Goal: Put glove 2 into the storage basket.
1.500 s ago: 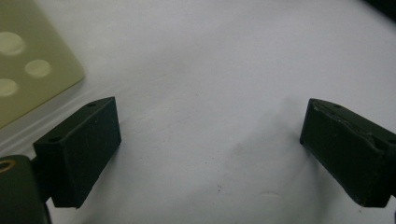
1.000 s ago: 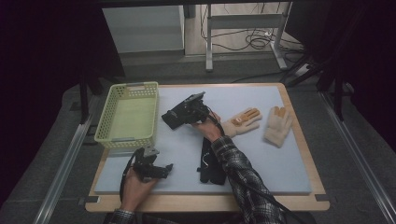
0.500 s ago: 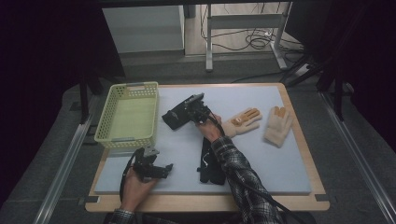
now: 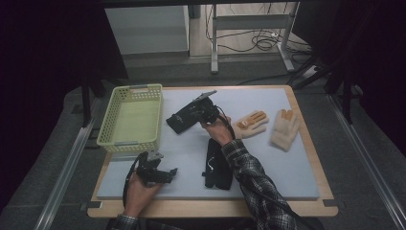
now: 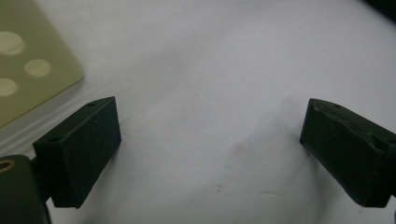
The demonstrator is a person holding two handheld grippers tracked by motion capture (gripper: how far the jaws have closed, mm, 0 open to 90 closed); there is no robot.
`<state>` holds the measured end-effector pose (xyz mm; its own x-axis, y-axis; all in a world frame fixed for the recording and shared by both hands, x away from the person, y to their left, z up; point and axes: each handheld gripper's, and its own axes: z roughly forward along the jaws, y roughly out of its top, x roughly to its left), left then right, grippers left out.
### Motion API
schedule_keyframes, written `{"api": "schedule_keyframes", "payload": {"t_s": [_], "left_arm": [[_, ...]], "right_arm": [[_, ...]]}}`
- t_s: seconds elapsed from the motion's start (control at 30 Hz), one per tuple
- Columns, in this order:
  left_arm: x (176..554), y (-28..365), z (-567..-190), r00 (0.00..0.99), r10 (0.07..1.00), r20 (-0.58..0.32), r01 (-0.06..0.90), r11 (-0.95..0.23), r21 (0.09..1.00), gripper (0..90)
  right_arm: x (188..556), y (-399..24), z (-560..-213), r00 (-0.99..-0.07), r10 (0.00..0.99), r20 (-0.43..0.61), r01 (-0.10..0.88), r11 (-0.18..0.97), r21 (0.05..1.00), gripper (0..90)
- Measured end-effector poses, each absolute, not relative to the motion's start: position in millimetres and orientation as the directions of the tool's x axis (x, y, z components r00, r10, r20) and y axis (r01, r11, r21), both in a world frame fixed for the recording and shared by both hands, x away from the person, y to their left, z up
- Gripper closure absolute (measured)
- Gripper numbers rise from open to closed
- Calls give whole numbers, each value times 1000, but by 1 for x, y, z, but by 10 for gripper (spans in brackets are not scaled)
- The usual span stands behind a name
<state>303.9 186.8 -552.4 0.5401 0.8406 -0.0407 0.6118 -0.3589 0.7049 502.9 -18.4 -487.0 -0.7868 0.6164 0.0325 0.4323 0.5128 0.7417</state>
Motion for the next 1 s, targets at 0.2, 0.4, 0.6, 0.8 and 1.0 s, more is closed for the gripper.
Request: {"api": "schedule_keyframes", "payload": {"t_s": [0.2, 0.4, 0.6, 0.8, 1.0], "left_arm": [[304, 187, -552, 541, 840, -40, 611, -359, 705, 57], [304, 187, -552, 541, 840, -40, 611, -359, 706, 57], [304, 187, -552, 541, 840, -40, 611, -359, 706, 57], [304, 187, -552, 541, 840, -39, 610, -360, 705, 57], [304, 187, -552, 541, 840, -40, 611, -359, 705, 57]], "right_arm": [[509, -1, -510, -793, 604, 79, 464, 515, 721, 514], [506, 18, -526, -812, 583, 20, 418, 558, 716, 380], [506, 24, -534, -806, 591, -34, 406, 593, 696, 586], [505, 24, -532, -797, 603, -23, 423, 585, 692, 713], [505, 17, -525, -796, 606, 2, 433, 566, 701, 855]]}}
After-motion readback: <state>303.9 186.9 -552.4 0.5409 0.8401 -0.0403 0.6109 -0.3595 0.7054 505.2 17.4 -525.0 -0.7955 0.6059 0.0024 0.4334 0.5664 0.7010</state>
